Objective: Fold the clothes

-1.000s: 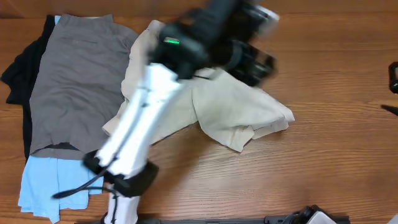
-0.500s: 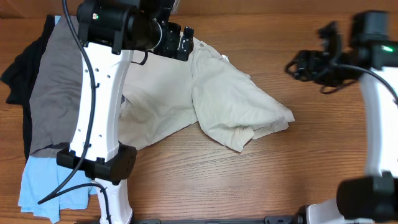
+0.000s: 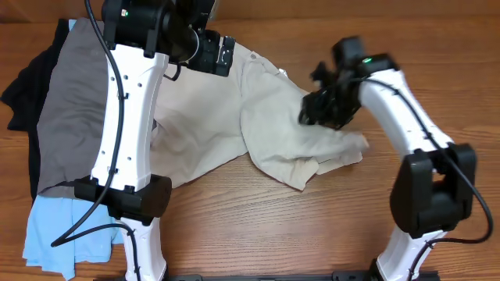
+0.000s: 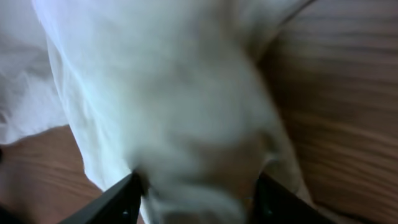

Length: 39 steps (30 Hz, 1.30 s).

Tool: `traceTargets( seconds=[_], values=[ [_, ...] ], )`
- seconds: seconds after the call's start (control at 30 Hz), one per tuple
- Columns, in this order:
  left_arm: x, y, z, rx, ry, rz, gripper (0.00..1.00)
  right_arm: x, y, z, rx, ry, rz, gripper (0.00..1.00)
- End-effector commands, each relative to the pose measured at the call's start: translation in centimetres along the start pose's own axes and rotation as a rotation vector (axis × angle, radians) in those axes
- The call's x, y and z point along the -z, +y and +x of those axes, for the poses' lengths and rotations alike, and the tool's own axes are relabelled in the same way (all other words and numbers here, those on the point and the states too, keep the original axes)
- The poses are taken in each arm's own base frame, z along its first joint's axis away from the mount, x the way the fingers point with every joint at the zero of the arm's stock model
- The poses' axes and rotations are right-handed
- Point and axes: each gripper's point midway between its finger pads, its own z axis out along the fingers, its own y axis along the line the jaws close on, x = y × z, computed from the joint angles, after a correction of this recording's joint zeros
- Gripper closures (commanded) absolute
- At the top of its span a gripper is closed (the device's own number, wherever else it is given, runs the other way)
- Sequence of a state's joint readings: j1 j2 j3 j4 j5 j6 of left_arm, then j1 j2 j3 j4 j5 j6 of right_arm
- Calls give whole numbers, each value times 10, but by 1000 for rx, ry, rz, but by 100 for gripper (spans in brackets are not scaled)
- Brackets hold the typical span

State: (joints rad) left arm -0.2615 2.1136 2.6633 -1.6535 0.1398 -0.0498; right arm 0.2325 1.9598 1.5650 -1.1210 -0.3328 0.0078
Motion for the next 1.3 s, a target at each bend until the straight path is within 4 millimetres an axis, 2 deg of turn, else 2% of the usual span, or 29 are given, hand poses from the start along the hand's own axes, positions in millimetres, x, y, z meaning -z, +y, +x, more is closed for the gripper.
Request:
traceTargets(
  seconds=[0.0,0.13,0.2,0.27,0.3,0.37,0.47,0.53,0.57,0.63,0.7,0.77,0.87,0.93,1.0,1.17,1.27],
  values=[
    [-4,9,0,12,9,-23,0,-31,28,27,6,82,-17,38],
    [-4,13,0,21,9,-28,0,-50,84,59,94,170,-84,38],
    [-4,15,0,24,8,-29,0,-52,100,64,95,174,-89,38],
    [-3,17,0,28,10,-31,0,-46,119,64,102,147,-100,37],
    [-3,18,0,30,10,-32,0,-43,122,62,98,135,-103,37],
    [-3,19,1,33,14,-33,0,-22,128,48,73,64,-115,36],
    [-3,20,2,35,19,-34,0,16,114,17,12,-81,-89,33],
    [-3,20,3,36,22,-34,0,45,92,-9,-45,-194,-62,31],
    [-3,20,3,36,22,-34,0,63,68,-29,-93,-271,-38,30],
    [-3,20,3,36,22,-34,0,75,38,-46,-148,-334,-24,30],
    [-3,20,3,36,22,-34,0,80,-1,-63,-225,-382,-8,30],
    [-3,20,3,36,23,-34,0,77,-20,-70,-258,-394,0,30],
    [-4,20,4,37,25,-34,0,63,-34,-76,-279,-379,9,31],
    [-5,20,5,38,31,-34,0,46,-42,-80,-289,-358,20,31],
    [-9,21,7,39,43,-35,0,21,-51,-84,-337,-326,21,31],
    [-13,22,9,41,61,-36,0,-29,-63,-78,-447,-226,-5,34],
    [-15,22,9,42,63,-36,0,-37,-62,-77,-457,-208,-24,35]
  ],
)
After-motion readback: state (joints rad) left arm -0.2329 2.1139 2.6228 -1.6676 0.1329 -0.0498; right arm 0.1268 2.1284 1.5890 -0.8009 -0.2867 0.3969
